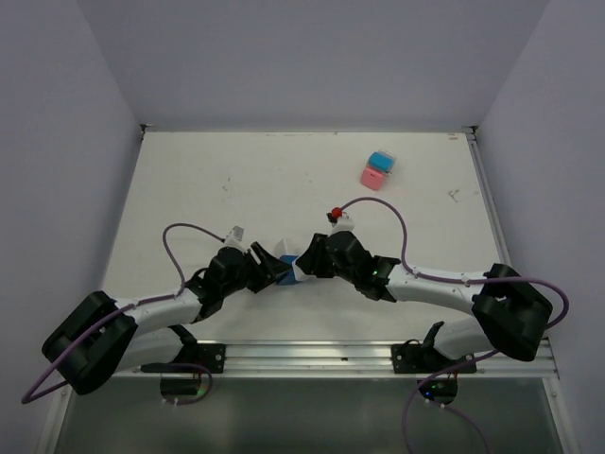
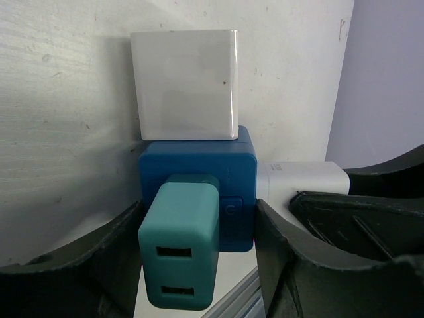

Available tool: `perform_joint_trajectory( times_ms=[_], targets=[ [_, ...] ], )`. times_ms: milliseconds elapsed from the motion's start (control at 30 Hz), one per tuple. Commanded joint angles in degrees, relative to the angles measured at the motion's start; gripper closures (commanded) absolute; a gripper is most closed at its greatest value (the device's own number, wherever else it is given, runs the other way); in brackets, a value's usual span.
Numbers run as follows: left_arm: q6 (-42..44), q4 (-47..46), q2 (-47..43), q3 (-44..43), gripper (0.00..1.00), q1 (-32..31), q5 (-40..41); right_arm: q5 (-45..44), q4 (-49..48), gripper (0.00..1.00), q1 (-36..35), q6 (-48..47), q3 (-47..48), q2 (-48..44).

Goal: Pull the plug off the socket

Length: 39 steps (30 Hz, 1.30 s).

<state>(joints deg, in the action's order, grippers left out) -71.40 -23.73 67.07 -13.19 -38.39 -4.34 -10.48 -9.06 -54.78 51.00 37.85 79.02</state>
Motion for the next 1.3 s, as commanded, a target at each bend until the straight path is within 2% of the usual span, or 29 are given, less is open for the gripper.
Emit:
perform_joint_trajectory(
  times_ms=[0,67,333,533,933,1267],
  targets=[
    [0.47,-0.02,-1.32,0.45,0.87,-0.28,2.4,1.52,-2.64,1.0,0.03,0.94,0.56,-0.1],
    [0.38,2.87,-2.29,0.27,1.0,-0.28,3.98,1.43,-1.93,1.0,0.03,0.85,1.0,-0.54],
    [2.31,17.03,-5.45,-2.8,1.0,-0.28,13.29,-1.73,4.05,1.0,0.55,1.2,3.37,-3.26],
    [2.49,25.55,-6.16,-3.25,1.0,-0.28,17.87,-1.12,4.31,1.0,2.84,2.87,2.41,-5.19],
    [1.08,30.14,-4.49,-2.01,1.0,-0.37,22.08,-3.32,5.37,1.0,5.13,3.75,1.27,-9.94],
    [1.08,34.18,-3.7,-5.52,1.0,-2.04,25.34,-3.23,4.76,1.0,5.13,2.35,2.14,-4.94]
  ],
)
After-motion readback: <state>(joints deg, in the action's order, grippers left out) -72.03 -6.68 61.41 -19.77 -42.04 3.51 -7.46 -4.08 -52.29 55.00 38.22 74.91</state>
